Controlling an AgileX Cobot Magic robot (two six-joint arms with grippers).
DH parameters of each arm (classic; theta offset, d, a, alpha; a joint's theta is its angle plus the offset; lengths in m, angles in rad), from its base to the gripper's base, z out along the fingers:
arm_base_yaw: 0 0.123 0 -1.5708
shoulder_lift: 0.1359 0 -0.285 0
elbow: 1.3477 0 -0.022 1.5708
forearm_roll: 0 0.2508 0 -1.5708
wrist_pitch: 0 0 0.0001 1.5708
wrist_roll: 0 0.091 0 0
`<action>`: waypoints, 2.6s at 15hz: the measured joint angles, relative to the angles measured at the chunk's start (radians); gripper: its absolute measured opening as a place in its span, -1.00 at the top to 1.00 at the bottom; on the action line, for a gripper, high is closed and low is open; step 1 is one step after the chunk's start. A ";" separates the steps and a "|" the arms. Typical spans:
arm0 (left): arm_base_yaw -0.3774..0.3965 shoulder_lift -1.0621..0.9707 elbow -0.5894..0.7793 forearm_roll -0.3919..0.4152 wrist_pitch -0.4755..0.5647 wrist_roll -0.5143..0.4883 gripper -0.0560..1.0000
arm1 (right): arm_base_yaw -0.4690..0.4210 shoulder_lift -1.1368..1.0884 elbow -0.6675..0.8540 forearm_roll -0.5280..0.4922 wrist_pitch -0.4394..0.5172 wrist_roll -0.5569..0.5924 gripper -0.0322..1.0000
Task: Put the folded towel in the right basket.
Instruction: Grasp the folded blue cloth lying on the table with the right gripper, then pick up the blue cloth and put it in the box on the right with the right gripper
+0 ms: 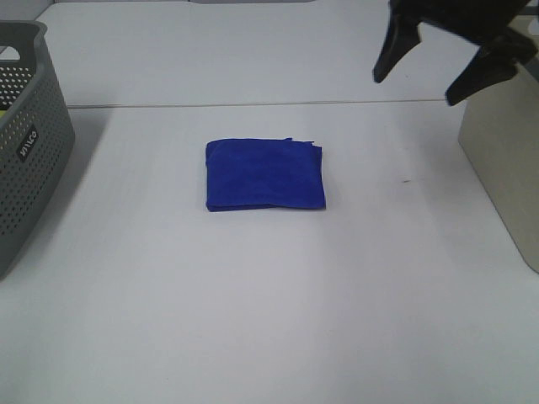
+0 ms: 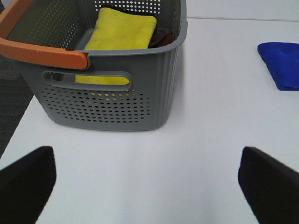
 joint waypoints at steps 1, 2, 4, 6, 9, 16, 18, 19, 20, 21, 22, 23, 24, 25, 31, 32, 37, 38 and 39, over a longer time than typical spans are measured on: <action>0.000 0.000 0.000 0.000 0.000 0.000 -0.98 | 0.020 0.063 -0.038 0.021 -0.001 0.000 -0.89; 0.000 0.000 0.000 0.000 0.000 0.000 -0.98 | 0.034 0.122 -0.071 0.048 -0.012 -0.004 -0.89; 0.000 0.000 0.000 0.000 0.000 0.000 -0.98 | 0.045 0.237 -0.111 0.134 -0.058 -0.032 -0.89; 0.000 0.000 0.000 0.000 0.000 0.000 -0.98 | 0.045 0.299 -0.115 0.168 -0.082 -0.052 -0.89; 0.000 0.000 0.000 0.000 0.000 0.000 -0.98 | 0.045 0.373 -0.116 0.185 -0.155 -0.066 -0.89; 0.000 0.000 0.000 0.000 0.000 0.000 -0.98 | 0.045 0.468 -0.118 0.245 -0.262 -0.099 -0.87; 0.000 0.000 0.000 0.000 0.000 0.000 -0.98 | 0.045 0.482 -0.126 0.266 -0.261 -0.099 -0.86; 0.000 0.000 0.000 0.000 0.000 0.000 -0.98 | 0.047 0.486 -0.129 0.278 -0.261 -0.099 -0.85; 0.000 0.000 0.000 0.001 0.000 0.000 -0.98 | 0.057 0.488 -0.129 0.285 -0.267 -0.100 -0.85; 0.000 0.000 0.000 0.001 0.000 0.000 -0.98 | 0.072 0.490 -0.129 0.286 -0.286 -0.100 -0.84; 0.000 0.000 0.000 0.001 0.000 0.000 -0.98 | 0.093 0.492 -0.129 0.290 -0.314 -0.100 -0.80; 0.000 0.000 0.000 0.001 0.000 0.000 -0.98 | 0.118 0.497 -0.129 0.295 -0.341 -0.100 -0.72; 0.000 0.000 0.000 0.001 0.000 0.000 -0.98 | 0.145 0.502 -0.129 0.311 -0.366 -0.100 -0.59; 0.000 0.000 0.000 0.001 0.000 0.000 -0.98 | 0.169 0.512 -0.129 0.339 -0.391 -0.100 -0.40; 0.000 0.000 0.000 0.001 0.000 0.000 -0.98 | 0.221 0.533 -0.129 0.347 -0.438 -0.116 0.68; 0.000 0.000 0.000 0.001 0.000 0.000 -0.98 | 0.218 0.533 -0.129 0.347 -0.428 -0.127 0.68; 0.000 0.000 0.000 0.002 0.000 0.000 -0.98 | 0.107 0.419 -0.277 0.306 -0.143 -0.182 0.68; 0.000 0.000 0.000 0.002 0.000 0.000 -0.98 | 0.060 0.369 -0.320 0.292 -0.096 -0.173 0.68; 0.000 0.000 0.000 0.002 0.000 0.000 -0.98 | -0.034 0.292 -0.376 0.278 -0.003 -0.158 0.68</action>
